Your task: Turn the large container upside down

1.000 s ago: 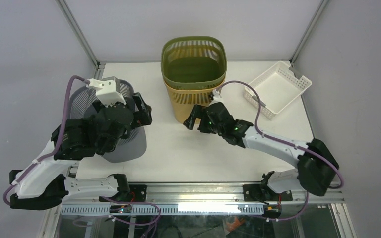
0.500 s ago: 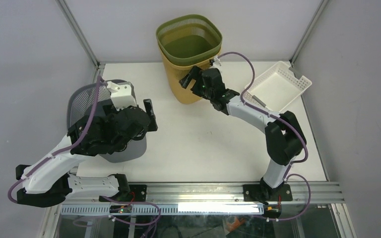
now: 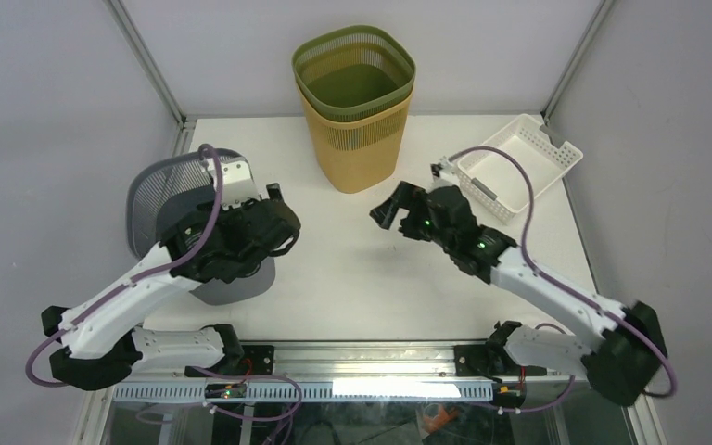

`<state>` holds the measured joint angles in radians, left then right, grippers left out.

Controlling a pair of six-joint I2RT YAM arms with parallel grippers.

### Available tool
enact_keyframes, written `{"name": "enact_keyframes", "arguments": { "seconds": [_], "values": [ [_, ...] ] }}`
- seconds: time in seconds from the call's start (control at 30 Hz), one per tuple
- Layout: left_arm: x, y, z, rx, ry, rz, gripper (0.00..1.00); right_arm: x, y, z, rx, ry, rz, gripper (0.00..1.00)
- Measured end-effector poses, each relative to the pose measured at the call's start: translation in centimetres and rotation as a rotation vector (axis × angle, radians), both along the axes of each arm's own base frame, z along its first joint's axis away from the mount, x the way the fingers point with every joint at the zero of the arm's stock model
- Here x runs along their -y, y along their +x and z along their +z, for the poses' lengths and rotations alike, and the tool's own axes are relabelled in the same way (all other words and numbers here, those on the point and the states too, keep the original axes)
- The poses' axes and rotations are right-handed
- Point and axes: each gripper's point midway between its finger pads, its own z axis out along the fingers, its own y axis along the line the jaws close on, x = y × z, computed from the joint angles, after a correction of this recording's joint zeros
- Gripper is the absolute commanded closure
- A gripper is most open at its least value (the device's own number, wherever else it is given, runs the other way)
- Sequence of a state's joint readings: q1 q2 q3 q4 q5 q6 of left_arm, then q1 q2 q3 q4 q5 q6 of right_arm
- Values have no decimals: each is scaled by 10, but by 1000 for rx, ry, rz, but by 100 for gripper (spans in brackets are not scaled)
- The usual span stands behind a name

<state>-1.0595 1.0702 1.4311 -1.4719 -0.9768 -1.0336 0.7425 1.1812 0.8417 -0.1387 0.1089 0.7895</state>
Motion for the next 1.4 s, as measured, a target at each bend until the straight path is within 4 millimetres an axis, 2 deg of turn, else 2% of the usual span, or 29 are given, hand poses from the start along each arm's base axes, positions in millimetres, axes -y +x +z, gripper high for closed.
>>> {"name": "enact_keyframes", "arguments": {
  "seconds": [0.07, 0.1, 0.13, 0.2, 0.27, 0.5, 0.67, 0.8, 0.9, 1.0, 1.13, 1.27, 1.4],
  "values": [
    [0, 10, -6, -15, 42, 28, 29, 21, -18, 9, 17, 15, -24, 1],
    [-1, 14, -9, -20, 56, 41, 39, 32, -26, 11, 22, 19, -41, 1],
    [-3, 19, -13, -34, 83, 53, 51, 41, -33, 12, 25, 22, -54, 0],
    [-6, 27, -20, -63, 139, 66, 81, 57, -44, 11, 23, 15, -80, 1],
    [-7, 34, -25, -87, 203, 58, 100, 72, -53, 13, 24, 1, -106, 0],
    [28, 41, -22, -154, 186, -106, 100, 98, -56, 15, -1, -98, -184, 1],
    [94, 46, 5, -144, 46, -317, 100, 105, -49, 29, -8, -160, -225, 1],
    [154, 29, 39, -125, -123, -542, 100, 124, -47, 50, 29, -191, -297, 1],
    [188, 18, 61, -99, -266, -675, 100, 145, -52, 62, 81, -187, -360, 1],
    [209, 9, 76, -82, -370, -765, 100, 160, -61, 71, 123, -166, -386, 1],
    [213, 1, 79, -62, -457, -821, 100, 166, -66, 72, 123, -186, -383, 1],
    [189, 12, 61, -42, -514, -764, 100, 165, -66, 62, 76, -257, -366, 1],
    [170, 23, 55, 27, -583, -718, 100, 162, -64, 63, 45, -296, -355, 1]
  ]
}}
